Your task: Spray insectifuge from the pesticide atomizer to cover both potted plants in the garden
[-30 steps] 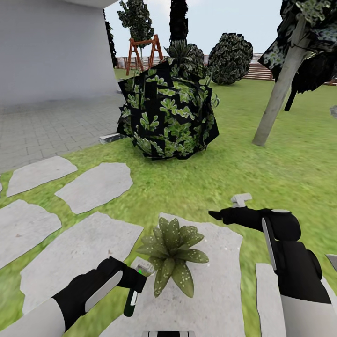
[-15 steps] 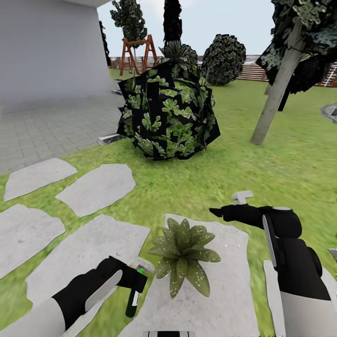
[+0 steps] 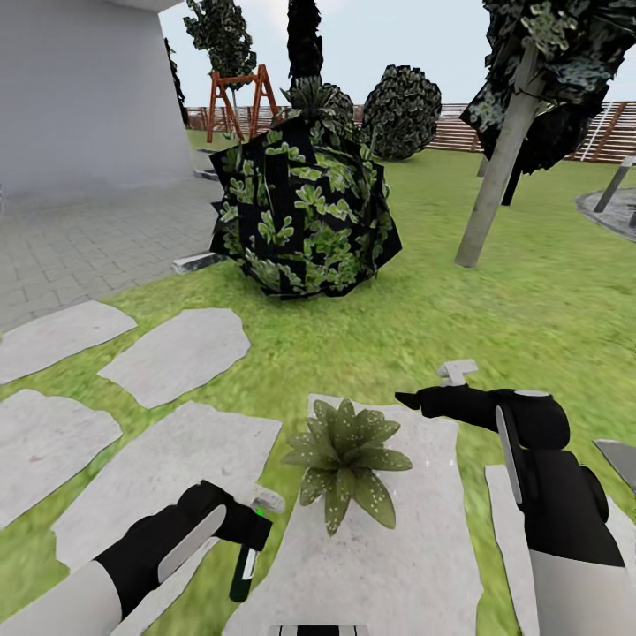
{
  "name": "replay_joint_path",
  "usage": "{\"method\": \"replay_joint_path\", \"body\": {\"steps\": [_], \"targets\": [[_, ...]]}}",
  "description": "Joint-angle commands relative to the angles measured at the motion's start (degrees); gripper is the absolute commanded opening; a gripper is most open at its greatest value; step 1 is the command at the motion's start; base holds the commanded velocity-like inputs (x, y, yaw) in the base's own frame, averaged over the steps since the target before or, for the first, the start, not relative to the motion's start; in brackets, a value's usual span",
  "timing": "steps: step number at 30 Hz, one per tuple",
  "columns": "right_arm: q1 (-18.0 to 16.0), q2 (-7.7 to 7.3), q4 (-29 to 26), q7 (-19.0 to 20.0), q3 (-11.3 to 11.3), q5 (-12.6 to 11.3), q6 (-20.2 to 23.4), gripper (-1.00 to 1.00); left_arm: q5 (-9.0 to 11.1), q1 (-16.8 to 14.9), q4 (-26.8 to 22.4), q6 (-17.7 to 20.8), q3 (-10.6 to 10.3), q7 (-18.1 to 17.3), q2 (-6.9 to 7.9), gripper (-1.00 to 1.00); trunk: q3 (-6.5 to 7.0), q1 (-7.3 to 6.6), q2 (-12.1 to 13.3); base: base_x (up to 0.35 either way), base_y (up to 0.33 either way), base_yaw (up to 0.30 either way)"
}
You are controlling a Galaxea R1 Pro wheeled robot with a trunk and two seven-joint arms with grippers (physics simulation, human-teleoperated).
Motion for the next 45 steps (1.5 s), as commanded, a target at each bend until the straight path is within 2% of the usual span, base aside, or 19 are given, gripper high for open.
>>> {"method": "replay_joint_path", "body": {"steps": [1, 8, 9, 10, 11, 12, 14, 16, 18, 19, 20, 23, 29, 36, 45], "targets": [[-0.05, 0.0, -0.06, 0.59, -0.03, 0.6, 0.19, 1.0, -0.28, -0.04, 0.1, 0.04, -0.11, -0.37, 0.13, -1.0, -0.05, -0.04, -0.02, -0.284, 0.2, -0.001], [-0.05, 0.0, -0.06, 0.59, -0.01, 0.6, 0.19, 1.0, -0.16, -0.22, -3.61, 1.0, 1.25, -0.67, 0.68, -1.0, -0.05, -0.04, -0.02, -0.121, 0.097, 0.0], [-0.05, 0.0, -0.06, 0.59, -0.01, 0.6, 0.19, 1.0, -0.15, -0.88, -4.06, 3.4, 2.94, -0.68, 0.73, -1.0, -0.05, -0.04, -0.02, -0.014, 0.011, 0.0], [-0.05, 0.05, -0.06, 0.59, -0.01, 0.6, 0.19, 1.0, -0.27, -2.64, -4.92, 9.02, 6.4, -0.44, -0.26, -1.0, -0.05, -0.04, -0.02, -0.005, 0.004, 0.0], [-0.05, 0.02, -0.06, 0.59, -0.01, 0.6, 0.19, 1.0, -0.35, -4.01, -5.13, 10.81, 7.38, -0.29, -2.21, -1.0, -0.05, -0.04, -0.02, -0.002, 0.002, 0.0], [-0.1, 0.01, -0.06, 0.59, -0.01, 0.6, 0.19, 1.0, -0.32, -5.23, -5.17, 11.36, 7.93, -0.15, -3.64, -1.0, -0.05, -0.04, -0.02, 0.0, 0.0, 0.0], [-0.12, 0.01, -0.06, 0.59, -0.01, 0.6, 0.19, 1.0, -0.14, -7.1, -4.35, 11.36, 8.26, -0.13, -4.33, -1.0, -0.05, -0.04, -0.02, 0.0, 0.0, 0.0], [-0.13, 0.0, -0.06, 0.59, -0.01, 0.6, 0.19, 1.0, 0.13, -10.12, -0.59, 11.36, 8.46, -0.12, -5.57, -1.0, -0.05, -0.04, -0.02, 0.0, 0.0, 0.0], [-0.19, -0.01, -0.06, 0.59, -0.06, 0.6, 0.19, 1.0, 0.46, -13.27, 4.61, 11.36, 8.76, -0.17, -7.87, -1.0, -0.05, -0.04, -0.02, 0.0, 0.0, 0.0], [-0.21, -0.02, -0.06, 0.59, -0.04, 0.6, 0.19, 1.0, 0.65, -14.3, 5.87, 11.36, 9.54, -0.18, -8.67, -1.0, -0.05, -0.04, -0.02, 0.0, 0.0, 0.0], [-0.26, -0.05, -0.06, 0.59, -0.05, 0.6, 0.19, 1.0, 0.83, -15.26, 7.4, 11.36, 11.29, -0.16, -9.53, -1.0, -0.05, -0.04, -0.02, 0.0, 0.0, 0.0], [-0.3, -0.08, -0.06, 0.65, -0.08, 0.6, 0.19, 1.0, 0.88, -17.19, 11.86, 11.36, 14.02, -0.04, -10.51, -1.0, -0.05, -0.04, -0.02, 0.0, 0.0, 0.0], [-0.31, -0.08, -0.06, 0.68, -0.94, 0.6, 0.19, 1.0, 0.93, -19.01, 19.18, 11.36, 15.06, 1.16, -13.24, -1.0, -0.05, -0.04, -0.02, 0.0, 0.0, 0.0], [-0.31, -0.01, -0.06, 0.68, -0.98, 0.6, 0.19, 1.0, 1.51, -19.21, 19.89, 11.36, 15.19, 0.43, -13.42, -1.0, -0.05, -0.04, -0.02, 0.0, 0.181, -0.105], [-0.31, 0.0, -0.06, 0.68, -0.98, 0.6, 0.19, 1.0, 1.61, -18.7, 19.85, 11.36, 15.05, 0.42, -13.81, -1.0, -0.05, -0.04, -0.02, 0.0, 0.071, -0.266]]}}
